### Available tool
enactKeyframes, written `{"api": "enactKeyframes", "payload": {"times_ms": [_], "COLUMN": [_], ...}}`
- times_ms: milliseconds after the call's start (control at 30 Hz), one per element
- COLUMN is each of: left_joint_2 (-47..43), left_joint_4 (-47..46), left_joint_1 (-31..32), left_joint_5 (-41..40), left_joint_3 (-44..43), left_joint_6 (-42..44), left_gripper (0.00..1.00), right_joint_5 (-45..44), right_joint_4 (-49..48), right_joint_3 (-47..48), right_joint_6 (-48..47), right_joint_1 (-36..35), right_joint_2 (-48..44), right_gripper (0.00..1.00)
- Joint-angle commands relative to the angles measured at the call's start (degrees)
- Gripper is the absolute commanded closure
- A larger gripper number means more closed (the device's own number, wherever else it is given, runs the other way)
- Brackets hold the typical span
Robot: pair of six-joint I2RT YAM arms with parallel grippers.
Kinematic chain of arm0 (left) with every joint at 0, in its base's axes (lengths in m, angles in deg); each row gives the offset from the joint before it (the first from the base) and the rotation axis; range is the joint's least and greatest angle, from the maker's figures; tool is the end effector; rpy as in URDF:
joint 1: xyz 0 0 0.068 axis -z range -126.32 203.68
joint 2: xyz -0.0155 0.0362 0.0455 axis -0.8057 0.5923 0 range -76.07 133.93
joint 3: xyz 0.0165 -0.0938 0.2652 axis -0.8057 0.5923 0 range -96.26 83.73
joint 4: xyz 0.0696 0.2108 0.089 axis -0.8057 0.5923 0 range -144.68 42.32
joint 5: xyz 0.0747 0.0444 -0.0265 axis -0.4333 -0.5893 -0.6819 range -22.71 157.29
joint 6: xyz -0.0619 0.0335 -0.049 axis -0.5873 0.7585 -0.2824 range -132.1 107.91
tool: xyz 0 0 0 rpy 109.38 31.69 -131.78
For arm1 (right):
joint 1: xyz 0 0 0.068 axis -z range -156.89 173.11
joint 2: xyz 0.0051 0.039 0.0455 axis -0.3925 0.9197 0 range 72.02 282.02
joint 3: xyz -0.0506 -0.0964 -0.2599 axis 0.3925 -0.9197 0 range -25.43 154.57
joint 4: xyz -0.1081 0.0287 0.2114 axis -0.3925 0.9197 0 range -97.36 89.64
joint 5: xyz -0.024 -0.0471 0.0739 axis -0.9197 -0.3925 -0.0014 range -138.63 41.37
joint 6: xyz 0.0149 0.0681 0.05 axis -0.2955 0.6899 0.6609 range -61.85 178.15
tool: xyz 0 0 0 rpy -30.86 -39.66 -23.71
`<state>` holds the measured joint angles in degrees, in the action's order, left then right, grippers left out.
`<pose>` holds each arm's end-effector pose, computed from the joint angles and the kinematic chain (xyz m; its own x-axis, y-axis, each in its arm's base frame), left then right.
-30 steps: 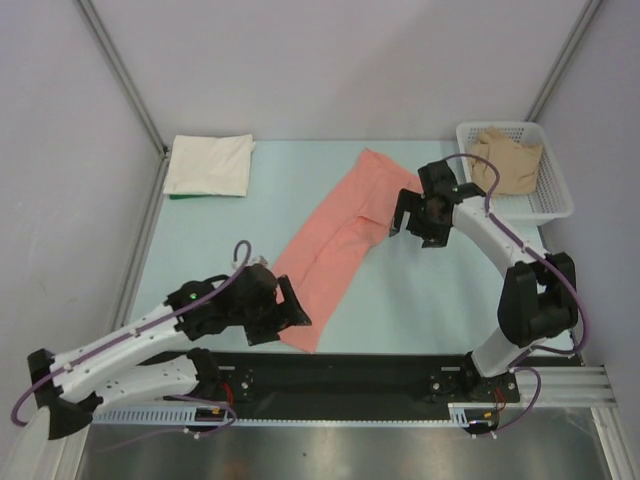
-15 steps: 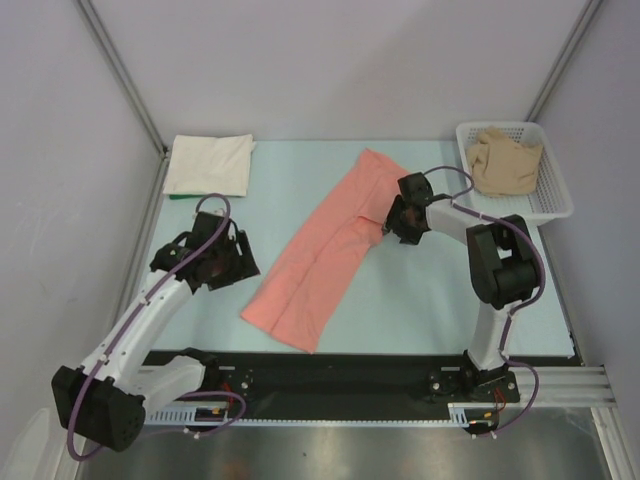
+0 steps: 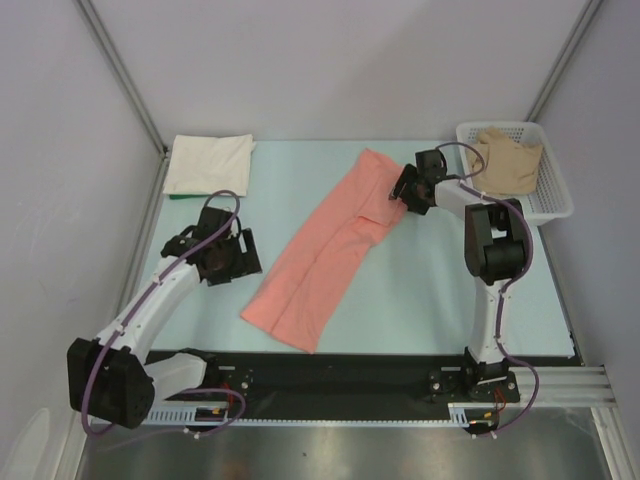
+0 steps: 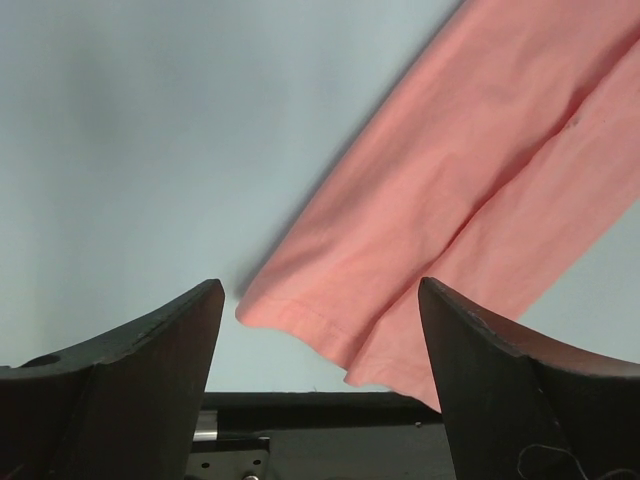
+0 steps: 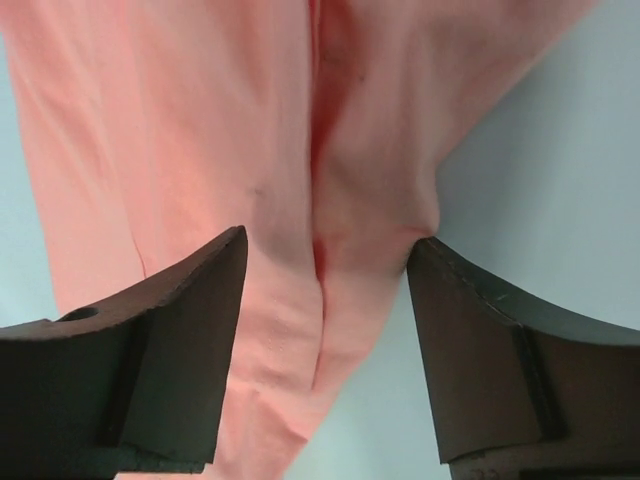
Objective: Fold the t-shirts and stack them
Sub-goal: Fold the tshirt
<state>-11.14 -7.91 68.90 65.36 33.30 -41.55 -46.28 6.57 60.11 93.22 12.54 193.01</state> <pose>0.1985 -0.0515 0.2327 -0.8581 -0.2758 -0.4332 -0.2011 0.9567 -0.2107 0.4643 0.0898 0.1549 -0.7312 0.4475 -0.5148 0.2571 0.8799 0.3996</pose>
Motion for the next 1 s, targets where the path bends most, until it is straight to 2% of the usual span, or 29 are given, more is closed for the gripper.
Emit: {"api": "enactKeyframes", "payload": {"times_ms": [0, 33, 100, 133, 167, 200, 267, 333, 400, 433, 467, 533, 567, 633, 700, 733, 767, 833, 867, 900, 967], "left_joint_2": [0.64, 0.73, 1.78, 2.3, 3.09, 5.36, 7.84, 9.95, 10.57, 11.01, 11.62, 14.33, 15.05, 16.8, 19.0, 19.36, 20.23, 22.16, 23.83, 24.63, 25.68], "left_joint_4": [-2.11, -2.64, -2.9, -2.82, -2.82, -2.64, -0.54, 0.26, -0.87, -1.41, -1.59, -1.67, -2.02, -3.34, -3.69, -4.22, -4.92, -3.53, -2.82, -2.64, -2.47], "left_joint_1": [-0.55, -0.63, -0.72, -0.98, -1.07, -1.16, -1.16, -1.16, -1.16, -1.16, -1.16, -1.16, -1.16, -1.16, -1.16, -1.33, -1.42, -2.21, -2.56, -2.92, -3.36], "left_joint_5": [1.41, 0.71, 0.35, 0.27, 0.7, 1.23, 1.32, 1.49, 4.56, 4.83, 6.14, 7.55, 8.34, 10.45, 10.2, 9.94, 10.19, 9.41, 9.23, 9.58, 11.42], "left_joint_3": [-2.57, -2.13, -1.42, -1.42, -1.51, -1.86, -3.52, -4.32, -4.32, -4.23, -4.67, -5.63, -6.07, -6.69, -8.54, -8.71, -8.72, -9.68, -10.38, -10.47, -11.17], "left_joint_6": [0.54, 0.28, 0.27, 0.19, 0.18, 0.45, 0.36, 0.01, -0.69, -0.78, -0.78, -0.43, -0.34, 0.36, 0.89, 1.41, 1.85, 3.78, 4.05, 4.23, 4.84], "left_gripper": [0.16, 0.17, 0.21, 0.23, 0.23, 0.25, 0.27, 0.3, 0.29, 0.29, 0.28, 0.25, 0.23, 0.23, 0.23, 0.23, 0.24, 0.3, 0.32, 0.34, 0.37], "right_joint_5": [1.86, 1.96, 1.08, 0.73, 0.29, -1.02, -2.35, -4.63, -4.12, -2.98, -0.79, -2.34, -2.35, -4.18, -4.28, -3.24, -0.71, 2.29, 7.96, 10.11, 15.81], "right_joint_4": [4.09, 4.0, 5.39, 6.36, 7.33, 9.6, 12.07, 16.37, 18.75, 18.59, 18.85, 23.75, 26.12, 33.59, 34.67, 34.15, 33.53, 32.04, 29.6, 28.62, 25.72], "right_joint_3": [4.45, 5.85, 10.42, 12.53, 14.9, 21.1, 27.98, 39.49, 47.66, 48.66, 49.28, 50.95, 51.04, 47.3, 39.31, 29.17, 24.55, 14.27, 4.73, 0.46, -7.1], "right_joint_6": [-2.02, -2.72, -4.74, -5.1, -5.45, -7.63, -10.53, -14.67, -16.95, -18.1, -17.85, -16.18, -15.39, -13.98, -13.36, -13.01, -12.05, -10.56, -9.94, -8.11, -6.69], "right_joint_1": [0.9, 1.25, 1.25, 1.6, 1.69, 1.78, 1.6, 1.6, 1.51, 1.6, 1.86, 1.61, 1.52, 0.55, -0.94, -1.29, -1.73, -3.66, -4.45, -5.42, -9.98], "right_joint_2": [4.95, 5.83, 8.89, 10.04, 11.53, 14.07, 17.16, 22.26, 25.85, 26.22, 26.05, 24.05, 22.99, 19.57, 9.92, 6.31, -1.47, -8.72, -12.93, -19.06, -25.07], "right_gripper": [0.31, 0.33, 0.52, 0.79, 0.88, 0.92, 0.92, 0.93, 0.89, 0.66, 0.48, 0.1, 0.05, 0.02, 0.01, 0.02, 0.03, 0.07, 0.09, 0.11, 0.18]}}
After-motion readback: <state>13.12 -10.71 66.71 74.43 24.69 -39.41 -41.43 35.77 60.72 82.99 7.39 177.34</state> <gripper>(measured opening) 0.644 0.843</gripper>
